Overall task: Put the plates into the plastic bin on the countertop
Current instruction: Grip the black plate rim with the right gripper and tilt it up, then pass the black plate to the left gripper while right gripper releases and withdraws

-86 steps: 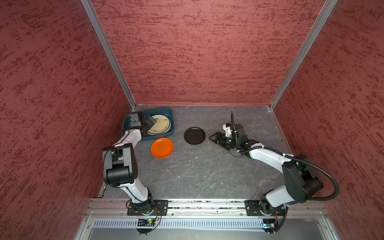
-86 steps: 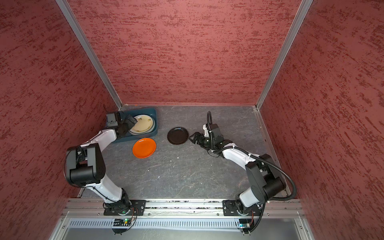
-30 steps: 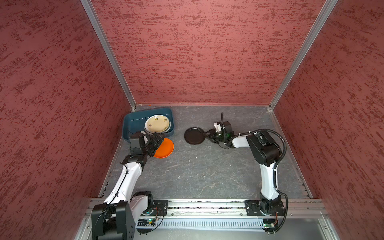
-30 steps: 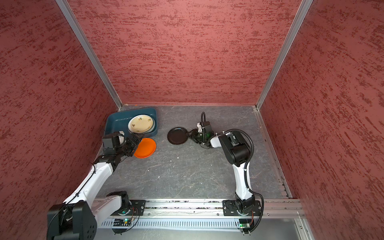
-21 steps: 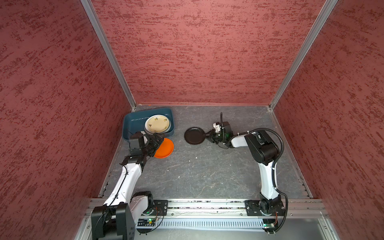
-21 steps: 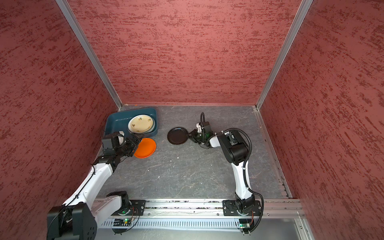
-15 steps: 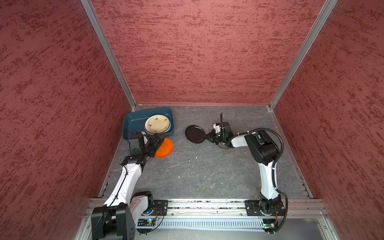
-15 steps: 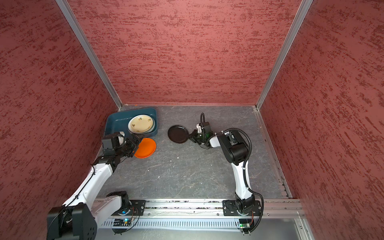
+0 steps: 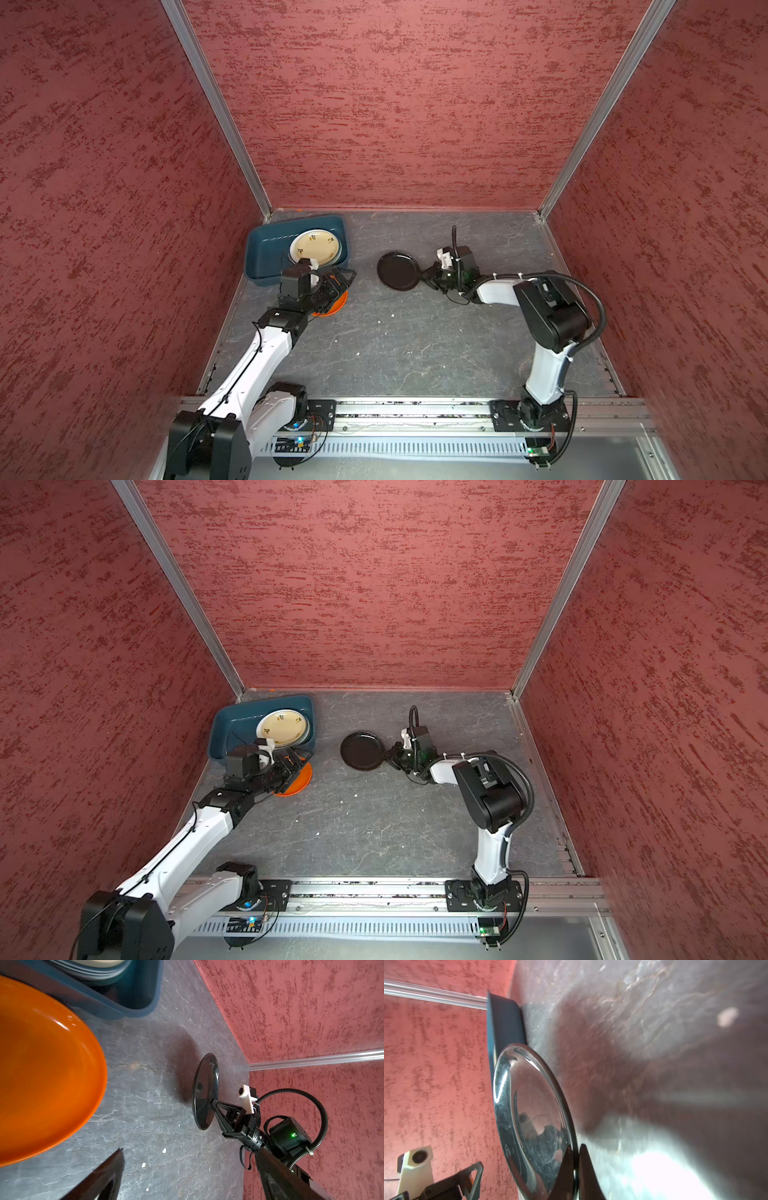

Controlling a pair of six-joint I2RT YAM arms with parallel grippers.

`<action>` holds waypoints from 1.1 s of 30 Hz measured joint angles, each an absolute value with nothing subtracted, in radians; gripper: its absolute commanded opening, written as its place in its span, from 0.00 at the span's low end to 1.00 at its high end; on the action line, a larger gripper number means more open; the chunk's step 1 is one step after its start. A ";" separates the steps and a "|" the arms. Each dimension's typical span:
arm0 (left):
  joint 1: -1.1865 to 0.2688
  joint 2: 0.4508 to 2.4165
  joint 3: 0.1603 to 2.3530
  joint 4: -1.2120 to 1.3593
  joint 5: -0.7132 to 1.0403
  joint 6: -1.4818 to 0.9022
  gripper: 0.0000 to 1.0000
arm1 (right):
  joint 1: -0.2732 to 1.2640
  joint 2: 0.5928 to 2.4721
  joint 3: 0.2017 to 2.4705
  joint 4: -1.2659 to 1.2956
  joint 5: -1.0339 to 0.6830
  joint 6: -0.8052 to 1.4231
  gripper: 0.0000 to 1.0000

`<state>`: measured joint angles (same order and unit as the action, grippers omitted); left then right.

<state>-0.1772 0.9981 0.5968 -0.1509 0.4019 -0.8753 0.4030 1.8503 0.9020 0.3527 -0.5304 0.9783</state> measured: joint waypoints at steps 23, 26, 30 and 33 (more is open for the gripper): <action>-0.443 1.402 0.831 -0.019 0.332 -0.836 0.79 | 0.416 1.538 0.617 0.462 -0.535 1.087 0.00; -0.457 1.417 0.833 -0.014 0.321 -0.826 0.64 | 0.416 1.538 0.605 0.472 -0.541 1.098 0.00; -0.469 1.422 0.846 -0.014 0.303 -0.810 0.47 | 0.416 1.538 0.604 0.512 -0.551 1.114 0.00; -0.472 1.422 0.859 -0.014 0.285 -0.794 0.38 | 0.417 1.538 0.604 0.533 -0.557 1.120 0.00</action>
